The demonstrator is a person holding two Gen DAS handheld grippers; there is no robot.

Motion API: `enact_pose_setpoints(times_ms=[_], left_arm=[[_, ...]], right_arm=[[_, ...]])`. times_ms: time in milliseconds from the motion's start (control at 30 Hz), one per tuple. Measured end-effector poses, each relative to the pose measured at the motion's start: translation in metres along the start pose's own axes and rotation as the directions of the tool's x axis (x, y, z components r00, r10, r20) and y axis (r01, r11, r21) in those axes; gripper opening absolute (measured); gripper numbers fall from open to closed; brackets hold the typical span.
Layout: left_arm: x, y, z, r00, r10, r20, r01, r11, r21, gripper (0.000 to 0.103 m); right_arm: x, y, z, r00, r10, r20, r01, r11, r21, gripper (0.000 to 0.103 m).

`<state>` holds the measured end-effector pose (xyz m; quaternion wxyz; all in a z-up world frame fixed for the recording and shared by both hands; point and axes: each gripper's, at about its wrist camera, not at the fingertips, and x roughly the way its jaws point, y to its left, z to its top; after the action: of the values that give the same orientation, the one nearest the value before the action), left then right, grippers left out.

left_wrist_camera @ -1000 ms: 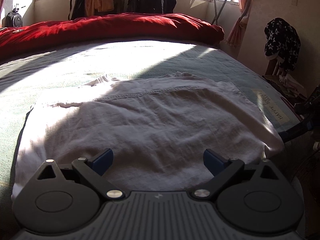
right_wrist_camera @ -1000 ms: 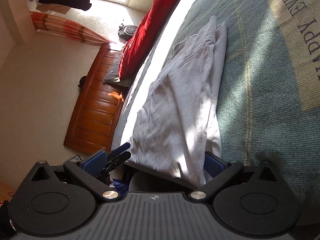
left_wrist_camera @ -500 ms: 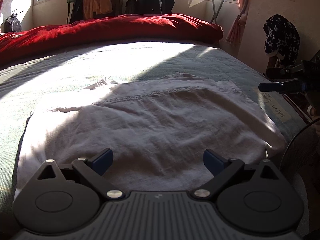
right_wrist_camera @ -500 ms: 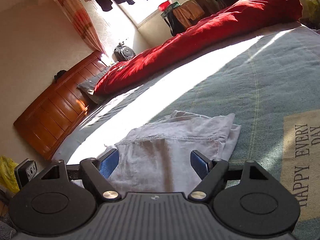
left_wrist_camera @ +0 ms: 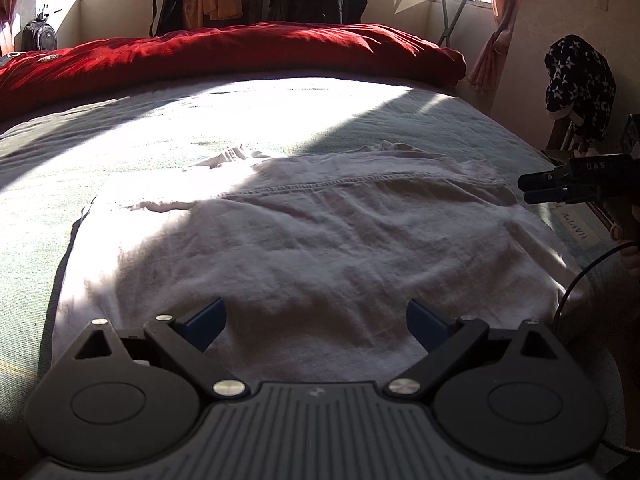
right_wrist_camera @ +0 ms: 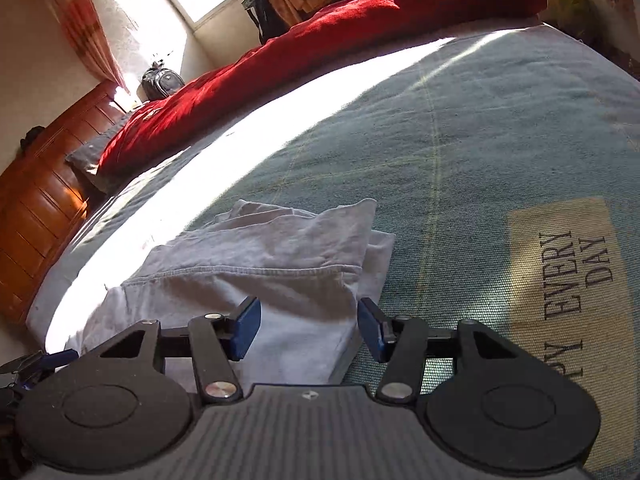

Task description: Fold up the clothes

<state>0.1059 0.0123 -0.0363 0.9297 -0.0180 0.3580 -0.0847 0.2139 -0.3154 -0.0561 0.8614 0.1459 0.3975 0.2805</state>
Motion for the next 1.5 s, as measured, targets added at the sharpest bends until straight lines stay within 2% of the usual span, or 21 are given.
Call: enact_pose_setpoints(times_ms=[100,200,300,367,433,533,633,733,833,900,967,1033,1133,1233,1333,1500], left_arm=[[0.002,-0.002,0.001,1.0,-0.022,0.008,0.022,1.0,0.018,0.097],[0.005,-0.008,-0.002,0.999,-0.04,0.0,0.04,0.997,0.066,0.097],[0.008,-0.002,-0.014,0.998,-0.009,-0.06,0.013,0.998,0.069,0.097],[0.01,0.002,-0.022,0.995,0.012,-0.1,-0.005,0.997,0.073,0.097],[0.005,0.007,-0.021,0.995,0.011,-0.096,-0.004,0.997,0.071,0.097],[-0.004,0.013,-0.019,0.997,0.006,-0.083,-0.001,0.998,0.067,0.097],[-0.01,0.016,-0.014,0.998,0.003,-0.057,0.001,0.997,0.071,0.097],[-0.005,0.012,-0.001,0.999,-0.037,-0.011,0.037,0.996,0.085,0.097],[0.007,0.011,-0.011,0.997,-0.052,-0.052,0.054,0.997,0.058,0.097],[0.014,0.013,-0.022,0.995,-0.048,-0.091,0.052,0.998,0.037,0.097],[0.01,0.02,-0.026,0.996,-0.047,-0.079,0.049,0.999,0.024,0.097],[0.004,0.032,-0.02,0.998,-0.044,-0.051,0.044,0.999,0.0,0.097],[-0.004,0.049,-0.009,0.999,-0.038,-0.009,0.038,0.999,-0.036,0.097],[-0.007,0.07,0.0,0.999,-0.025,0.023,0.027,0.996,-0.09,0.097],[0.001,0.091,-0.008,1.0,0.016,-0.017,-0.019,0.981,-0.193,0.097],[-0.019,0.096,-0.036,1.0,0.018,-0.016,-0.021,0.977,-0.21,0.097]], right_arm=[[-0.009,0.045,-0.011,0.998,0.064,0.011,-0.062,0.989,-0.136,0.064],[0.002,0.083,-0.032,0.995,0.089,-0.035,-0.095,0.964,-0.249,0.064],[0.018,0.091,-0.06,0.997,-0.019,-0.077,-0.006,0.95,-0.313,0.064],[0.012,0.089,-0.081,0.997,-0.047,-0.06,0.025,0.947,-0.321,0.065],[-0.001,0.089,-0.097,0.997,-0.064,-0.05,0.045,0.949,-0.313,0.071],[-0.018,0.093,-0.11,0.994,-0.095,-0.05,0.075,0.949,-0.307,0.073],[-0.028,0.107,-0.104,0.993,-0.117,0.008,0.112,0.934,-0.34,0.074],[-0.024,0.113,-0.087,0.987,-0.132,0.095,0.157,0.925,-0.346,0.078],[-0.002,0.102,-0.076,0.964,-0.241,0.111,0.264,0.918,-0.297,0.078],[0.004,0.089,-0.083,0.954,-0.292,0.075,0.301,0.921,-0.247,0.078],[-0.005,0.087,-0.095,0.955,-0.283,0.093,0.297,0.927,-0.229,0.079],[-0.017,0.091,-0.1,0.956,-0.273,0.108,0.291,0.934,-0.208,0.086],[-0.03,0.098,-0.1,0.965,-0.223,0.136,0.244,0.955,-0.166,0.088],[-0.029,0.109,-0.095,0.968,-0.198,0.151,0.223,0.96,-0.169,0.088],[-0.021,0.12,-0.093,0.974,-0.177,0.144,0.202,0.962,-0.183,0.089],[-0.007,0.128,-0.102,0.977,-0.181,0.113,0.202,0.956,-0.213,0.089]])
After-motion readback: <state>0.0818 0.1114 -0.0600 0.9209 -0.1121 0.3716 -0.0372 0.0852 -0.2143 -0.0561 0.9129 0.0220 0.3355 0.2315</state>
